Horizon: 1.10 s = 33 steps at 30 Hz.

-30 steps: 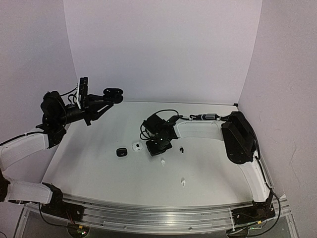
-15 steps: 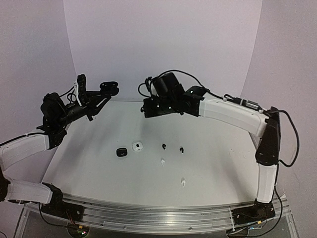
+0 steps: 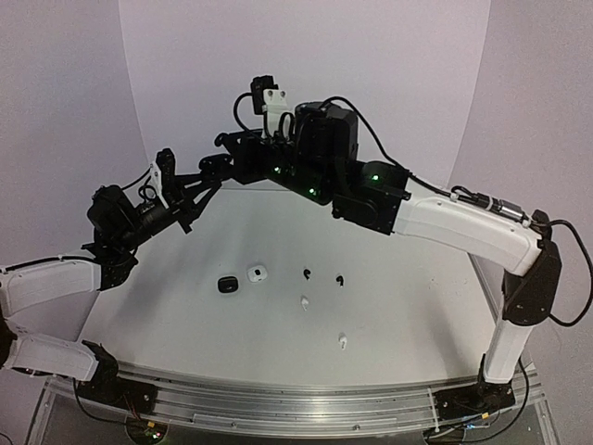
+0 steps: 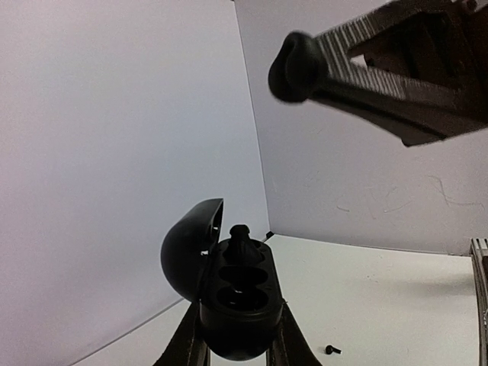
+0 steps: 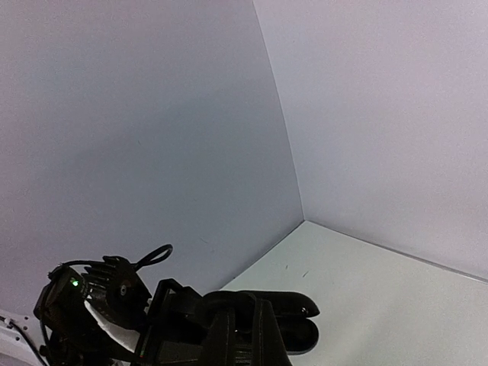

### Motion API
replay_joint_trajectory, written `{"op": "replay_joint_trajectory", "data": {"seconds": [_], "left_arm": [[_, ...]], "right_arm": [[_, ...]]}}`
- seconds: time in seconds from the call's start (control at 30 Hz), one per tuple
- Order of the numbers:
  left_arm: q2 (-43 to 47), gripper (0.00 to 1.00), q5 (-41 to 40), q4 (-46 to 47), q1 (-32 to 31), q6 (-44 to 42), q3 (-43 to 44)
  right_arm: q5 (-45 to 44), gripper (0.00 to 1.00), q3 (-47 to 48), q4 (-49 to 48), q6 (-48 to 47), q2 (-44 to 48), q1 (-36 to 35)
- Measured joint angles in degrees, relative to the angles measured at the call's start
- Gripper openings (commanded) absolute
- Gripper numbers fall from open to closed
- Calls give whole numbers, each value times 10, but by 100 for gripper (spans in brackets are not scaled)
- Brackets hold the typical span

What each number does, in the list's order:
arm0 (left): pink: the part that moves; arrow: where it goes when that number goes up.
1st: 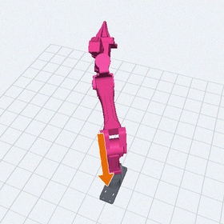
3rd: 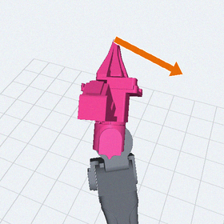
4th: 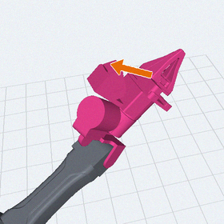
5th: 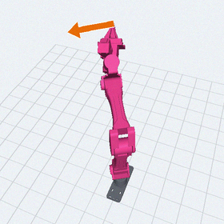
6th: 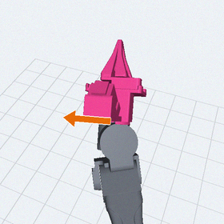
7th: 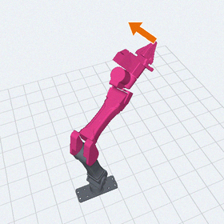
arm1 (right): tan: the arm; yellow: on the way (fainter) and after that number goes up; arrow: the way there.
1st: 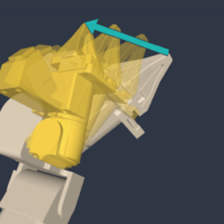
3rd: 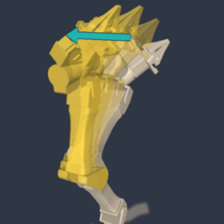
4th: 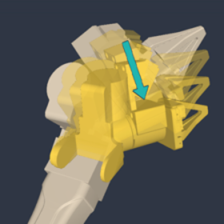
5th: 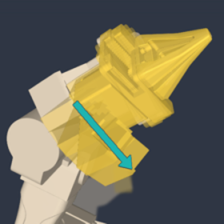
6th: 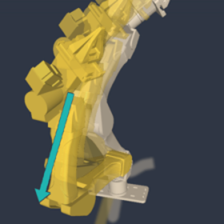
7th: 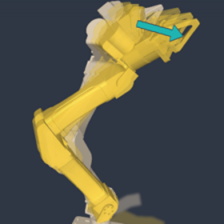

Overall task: Insert the wireless bluetooth earbuds into the charging case
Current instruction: Insert the left earbud into the left side groove of the charging case.

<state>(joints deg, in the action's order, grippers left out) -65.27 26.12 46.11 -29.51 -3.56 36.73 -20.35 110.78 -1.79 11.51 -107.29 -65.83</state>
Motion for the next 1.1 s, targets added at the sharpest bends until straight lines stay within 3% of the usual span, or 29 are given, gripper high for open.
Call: {"op": "replay_joint_trajectory", "data": {"seconds": [0.43,1.1], "left_arm": [[-9,0,-52,8,-24,6,0],[-15,0,-59,3,-24,6,8]], "right_arm": [[-56,0,16,-9,-40,-56,-19],[-102,0,25,-17,-76,-86,-25]]}}
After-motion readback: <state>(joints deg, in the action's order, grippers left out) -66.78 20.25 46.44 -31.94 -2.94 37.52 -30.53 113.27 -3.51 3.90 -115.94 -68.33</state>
